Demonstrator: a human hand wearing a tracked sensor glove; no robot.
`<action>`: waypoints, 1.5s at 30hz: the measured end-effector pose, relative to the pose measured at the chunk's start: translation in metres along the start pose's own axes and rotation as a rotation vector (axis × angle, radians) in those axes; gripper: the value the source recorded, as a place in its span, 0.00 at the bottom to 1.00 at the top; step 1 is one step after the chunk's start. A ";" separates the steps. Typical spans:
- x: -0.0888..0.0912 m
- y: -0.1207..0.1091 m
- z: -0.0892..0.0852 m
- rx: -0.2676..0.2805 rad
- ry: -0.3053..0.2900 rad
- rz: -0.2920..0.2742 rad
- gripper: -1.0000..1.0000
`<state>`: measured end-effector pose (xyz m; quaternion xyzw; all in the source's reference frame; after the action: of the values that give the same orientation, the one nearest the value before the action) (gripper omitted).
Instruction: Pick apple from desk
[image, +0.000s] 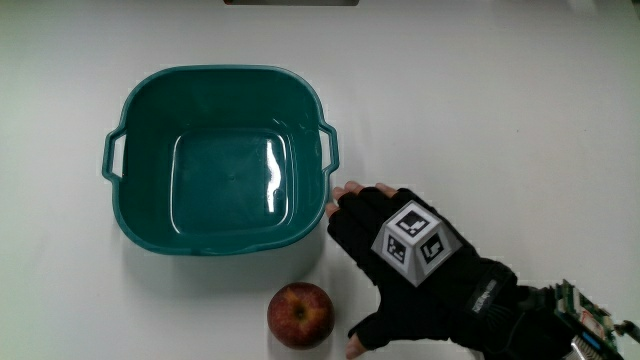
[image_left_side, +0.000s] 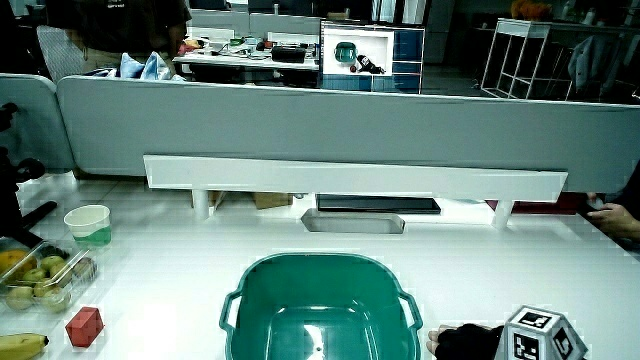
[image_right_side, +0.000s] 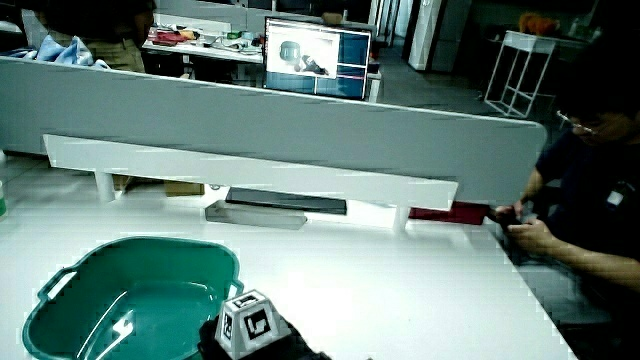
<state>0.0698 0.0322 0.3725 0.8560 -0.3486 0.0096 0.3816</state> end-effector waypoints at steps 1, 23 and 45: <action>-0.002 0.002 -0.002 0.001 0.008 0.006 0.50; -0.044 0.008 -0.012 -0.035 -0.013 0.135 0.50; -0.058 0.039 -0.025 -0.123 0.002 0.165 0.59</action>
<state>0.0086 0.0645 0.3990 0.7994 -0.4174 0.0204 0.4316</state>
